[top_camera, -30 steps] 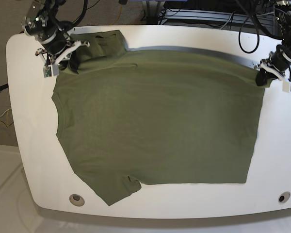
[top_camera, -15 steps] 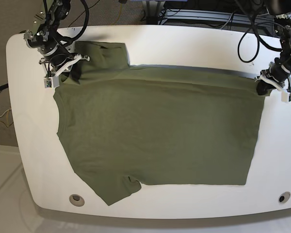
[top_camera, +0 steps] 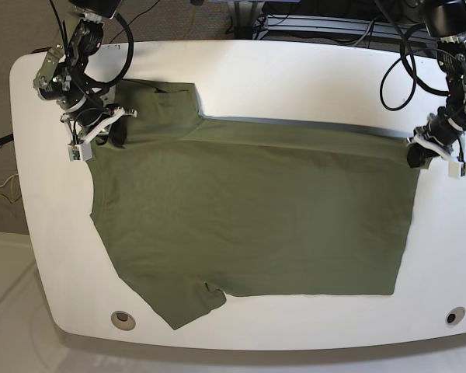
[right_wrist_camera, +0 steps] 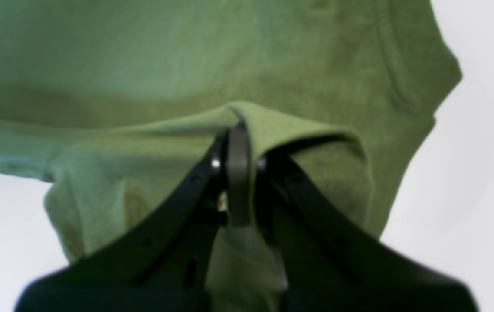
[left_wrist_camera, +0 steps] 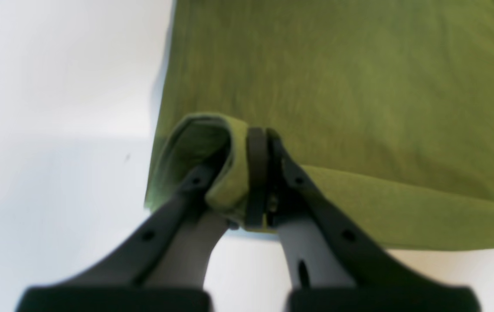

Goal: Fold the T-shirt properly
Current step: 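Pull the gripped shirt edges toward the robot with both grippers, then release the sleeve with the right gripper and lift it away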

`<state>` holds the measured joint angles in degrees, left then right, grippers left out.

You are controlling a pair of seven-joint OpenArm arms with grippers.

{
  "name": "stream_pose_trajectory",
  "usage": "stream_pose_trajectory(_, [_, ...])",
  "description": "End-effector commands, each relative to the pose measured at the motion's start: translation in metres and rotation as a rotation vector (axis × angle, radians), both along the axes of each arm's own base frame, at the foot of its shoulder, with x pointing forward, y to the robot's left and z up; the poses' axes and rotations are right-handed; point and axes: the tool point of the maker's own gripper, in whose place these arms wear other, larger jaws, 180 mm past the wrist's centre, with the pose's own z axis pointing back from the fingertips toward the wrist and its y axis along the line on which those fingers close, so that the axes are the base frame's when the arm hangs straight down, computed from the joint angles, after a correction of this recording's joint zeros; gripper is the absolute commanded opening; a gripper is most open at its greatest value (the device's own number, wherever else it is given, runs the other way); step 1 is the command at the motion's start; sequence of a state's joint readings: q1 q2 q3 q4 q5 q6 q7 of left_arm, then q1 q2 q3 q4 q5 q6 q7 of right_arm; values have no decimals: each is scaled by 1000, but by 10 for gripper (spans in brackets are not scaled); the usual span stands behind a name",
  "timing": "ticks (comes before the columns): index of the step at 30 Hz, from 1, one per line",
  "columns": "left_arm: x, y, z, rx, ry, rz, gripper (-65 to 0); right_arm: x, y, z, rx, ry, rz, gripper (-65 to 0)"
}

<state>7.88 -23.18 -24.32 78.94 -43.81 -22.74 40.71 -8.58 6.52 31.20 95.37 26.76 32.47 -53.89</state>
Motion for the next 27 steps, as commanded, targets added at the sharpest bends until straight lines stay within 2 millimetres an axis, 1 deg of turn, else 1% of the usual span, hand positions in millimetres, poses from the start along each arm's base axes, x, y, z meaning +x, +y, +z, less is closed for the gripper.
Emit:
stream_pose_trajectory(1, [17, 8, 22, -8, -77, 16, -650, 19, -4, 13, 7, -58, -3, -650])
stream_pose_trajectory(7, [25, 9, 25, -27, -91, 26, -650, 32, 1, 16, 25, -75, 4, -650])
stream_pose_trajectory(9, [27, 13, 24, -20, -85, 29, -650, 44, 6, 20, 38, -93, 5, -650])
stream_pose_trajectory(13, [30, 15, 26, -19, -89, 32, -650, 51, 10, 21, 41, -101, 18, -650])
stream_pose_trajectory(17, [31, 17, 25, -11, -85, 35, -650, 57, 12, 22, 34, -104, 26, -650])
stream_pose_trajectory(19, [30, 20, 21, 10, -62, 30, -650, 62, 13, 23, 14, -105, 38, -650])
stream_pose_trajectory(27, [31, 24, 19, 37, -50, 29, -650, 66, 12, 17, -10, -95, 40, -650])
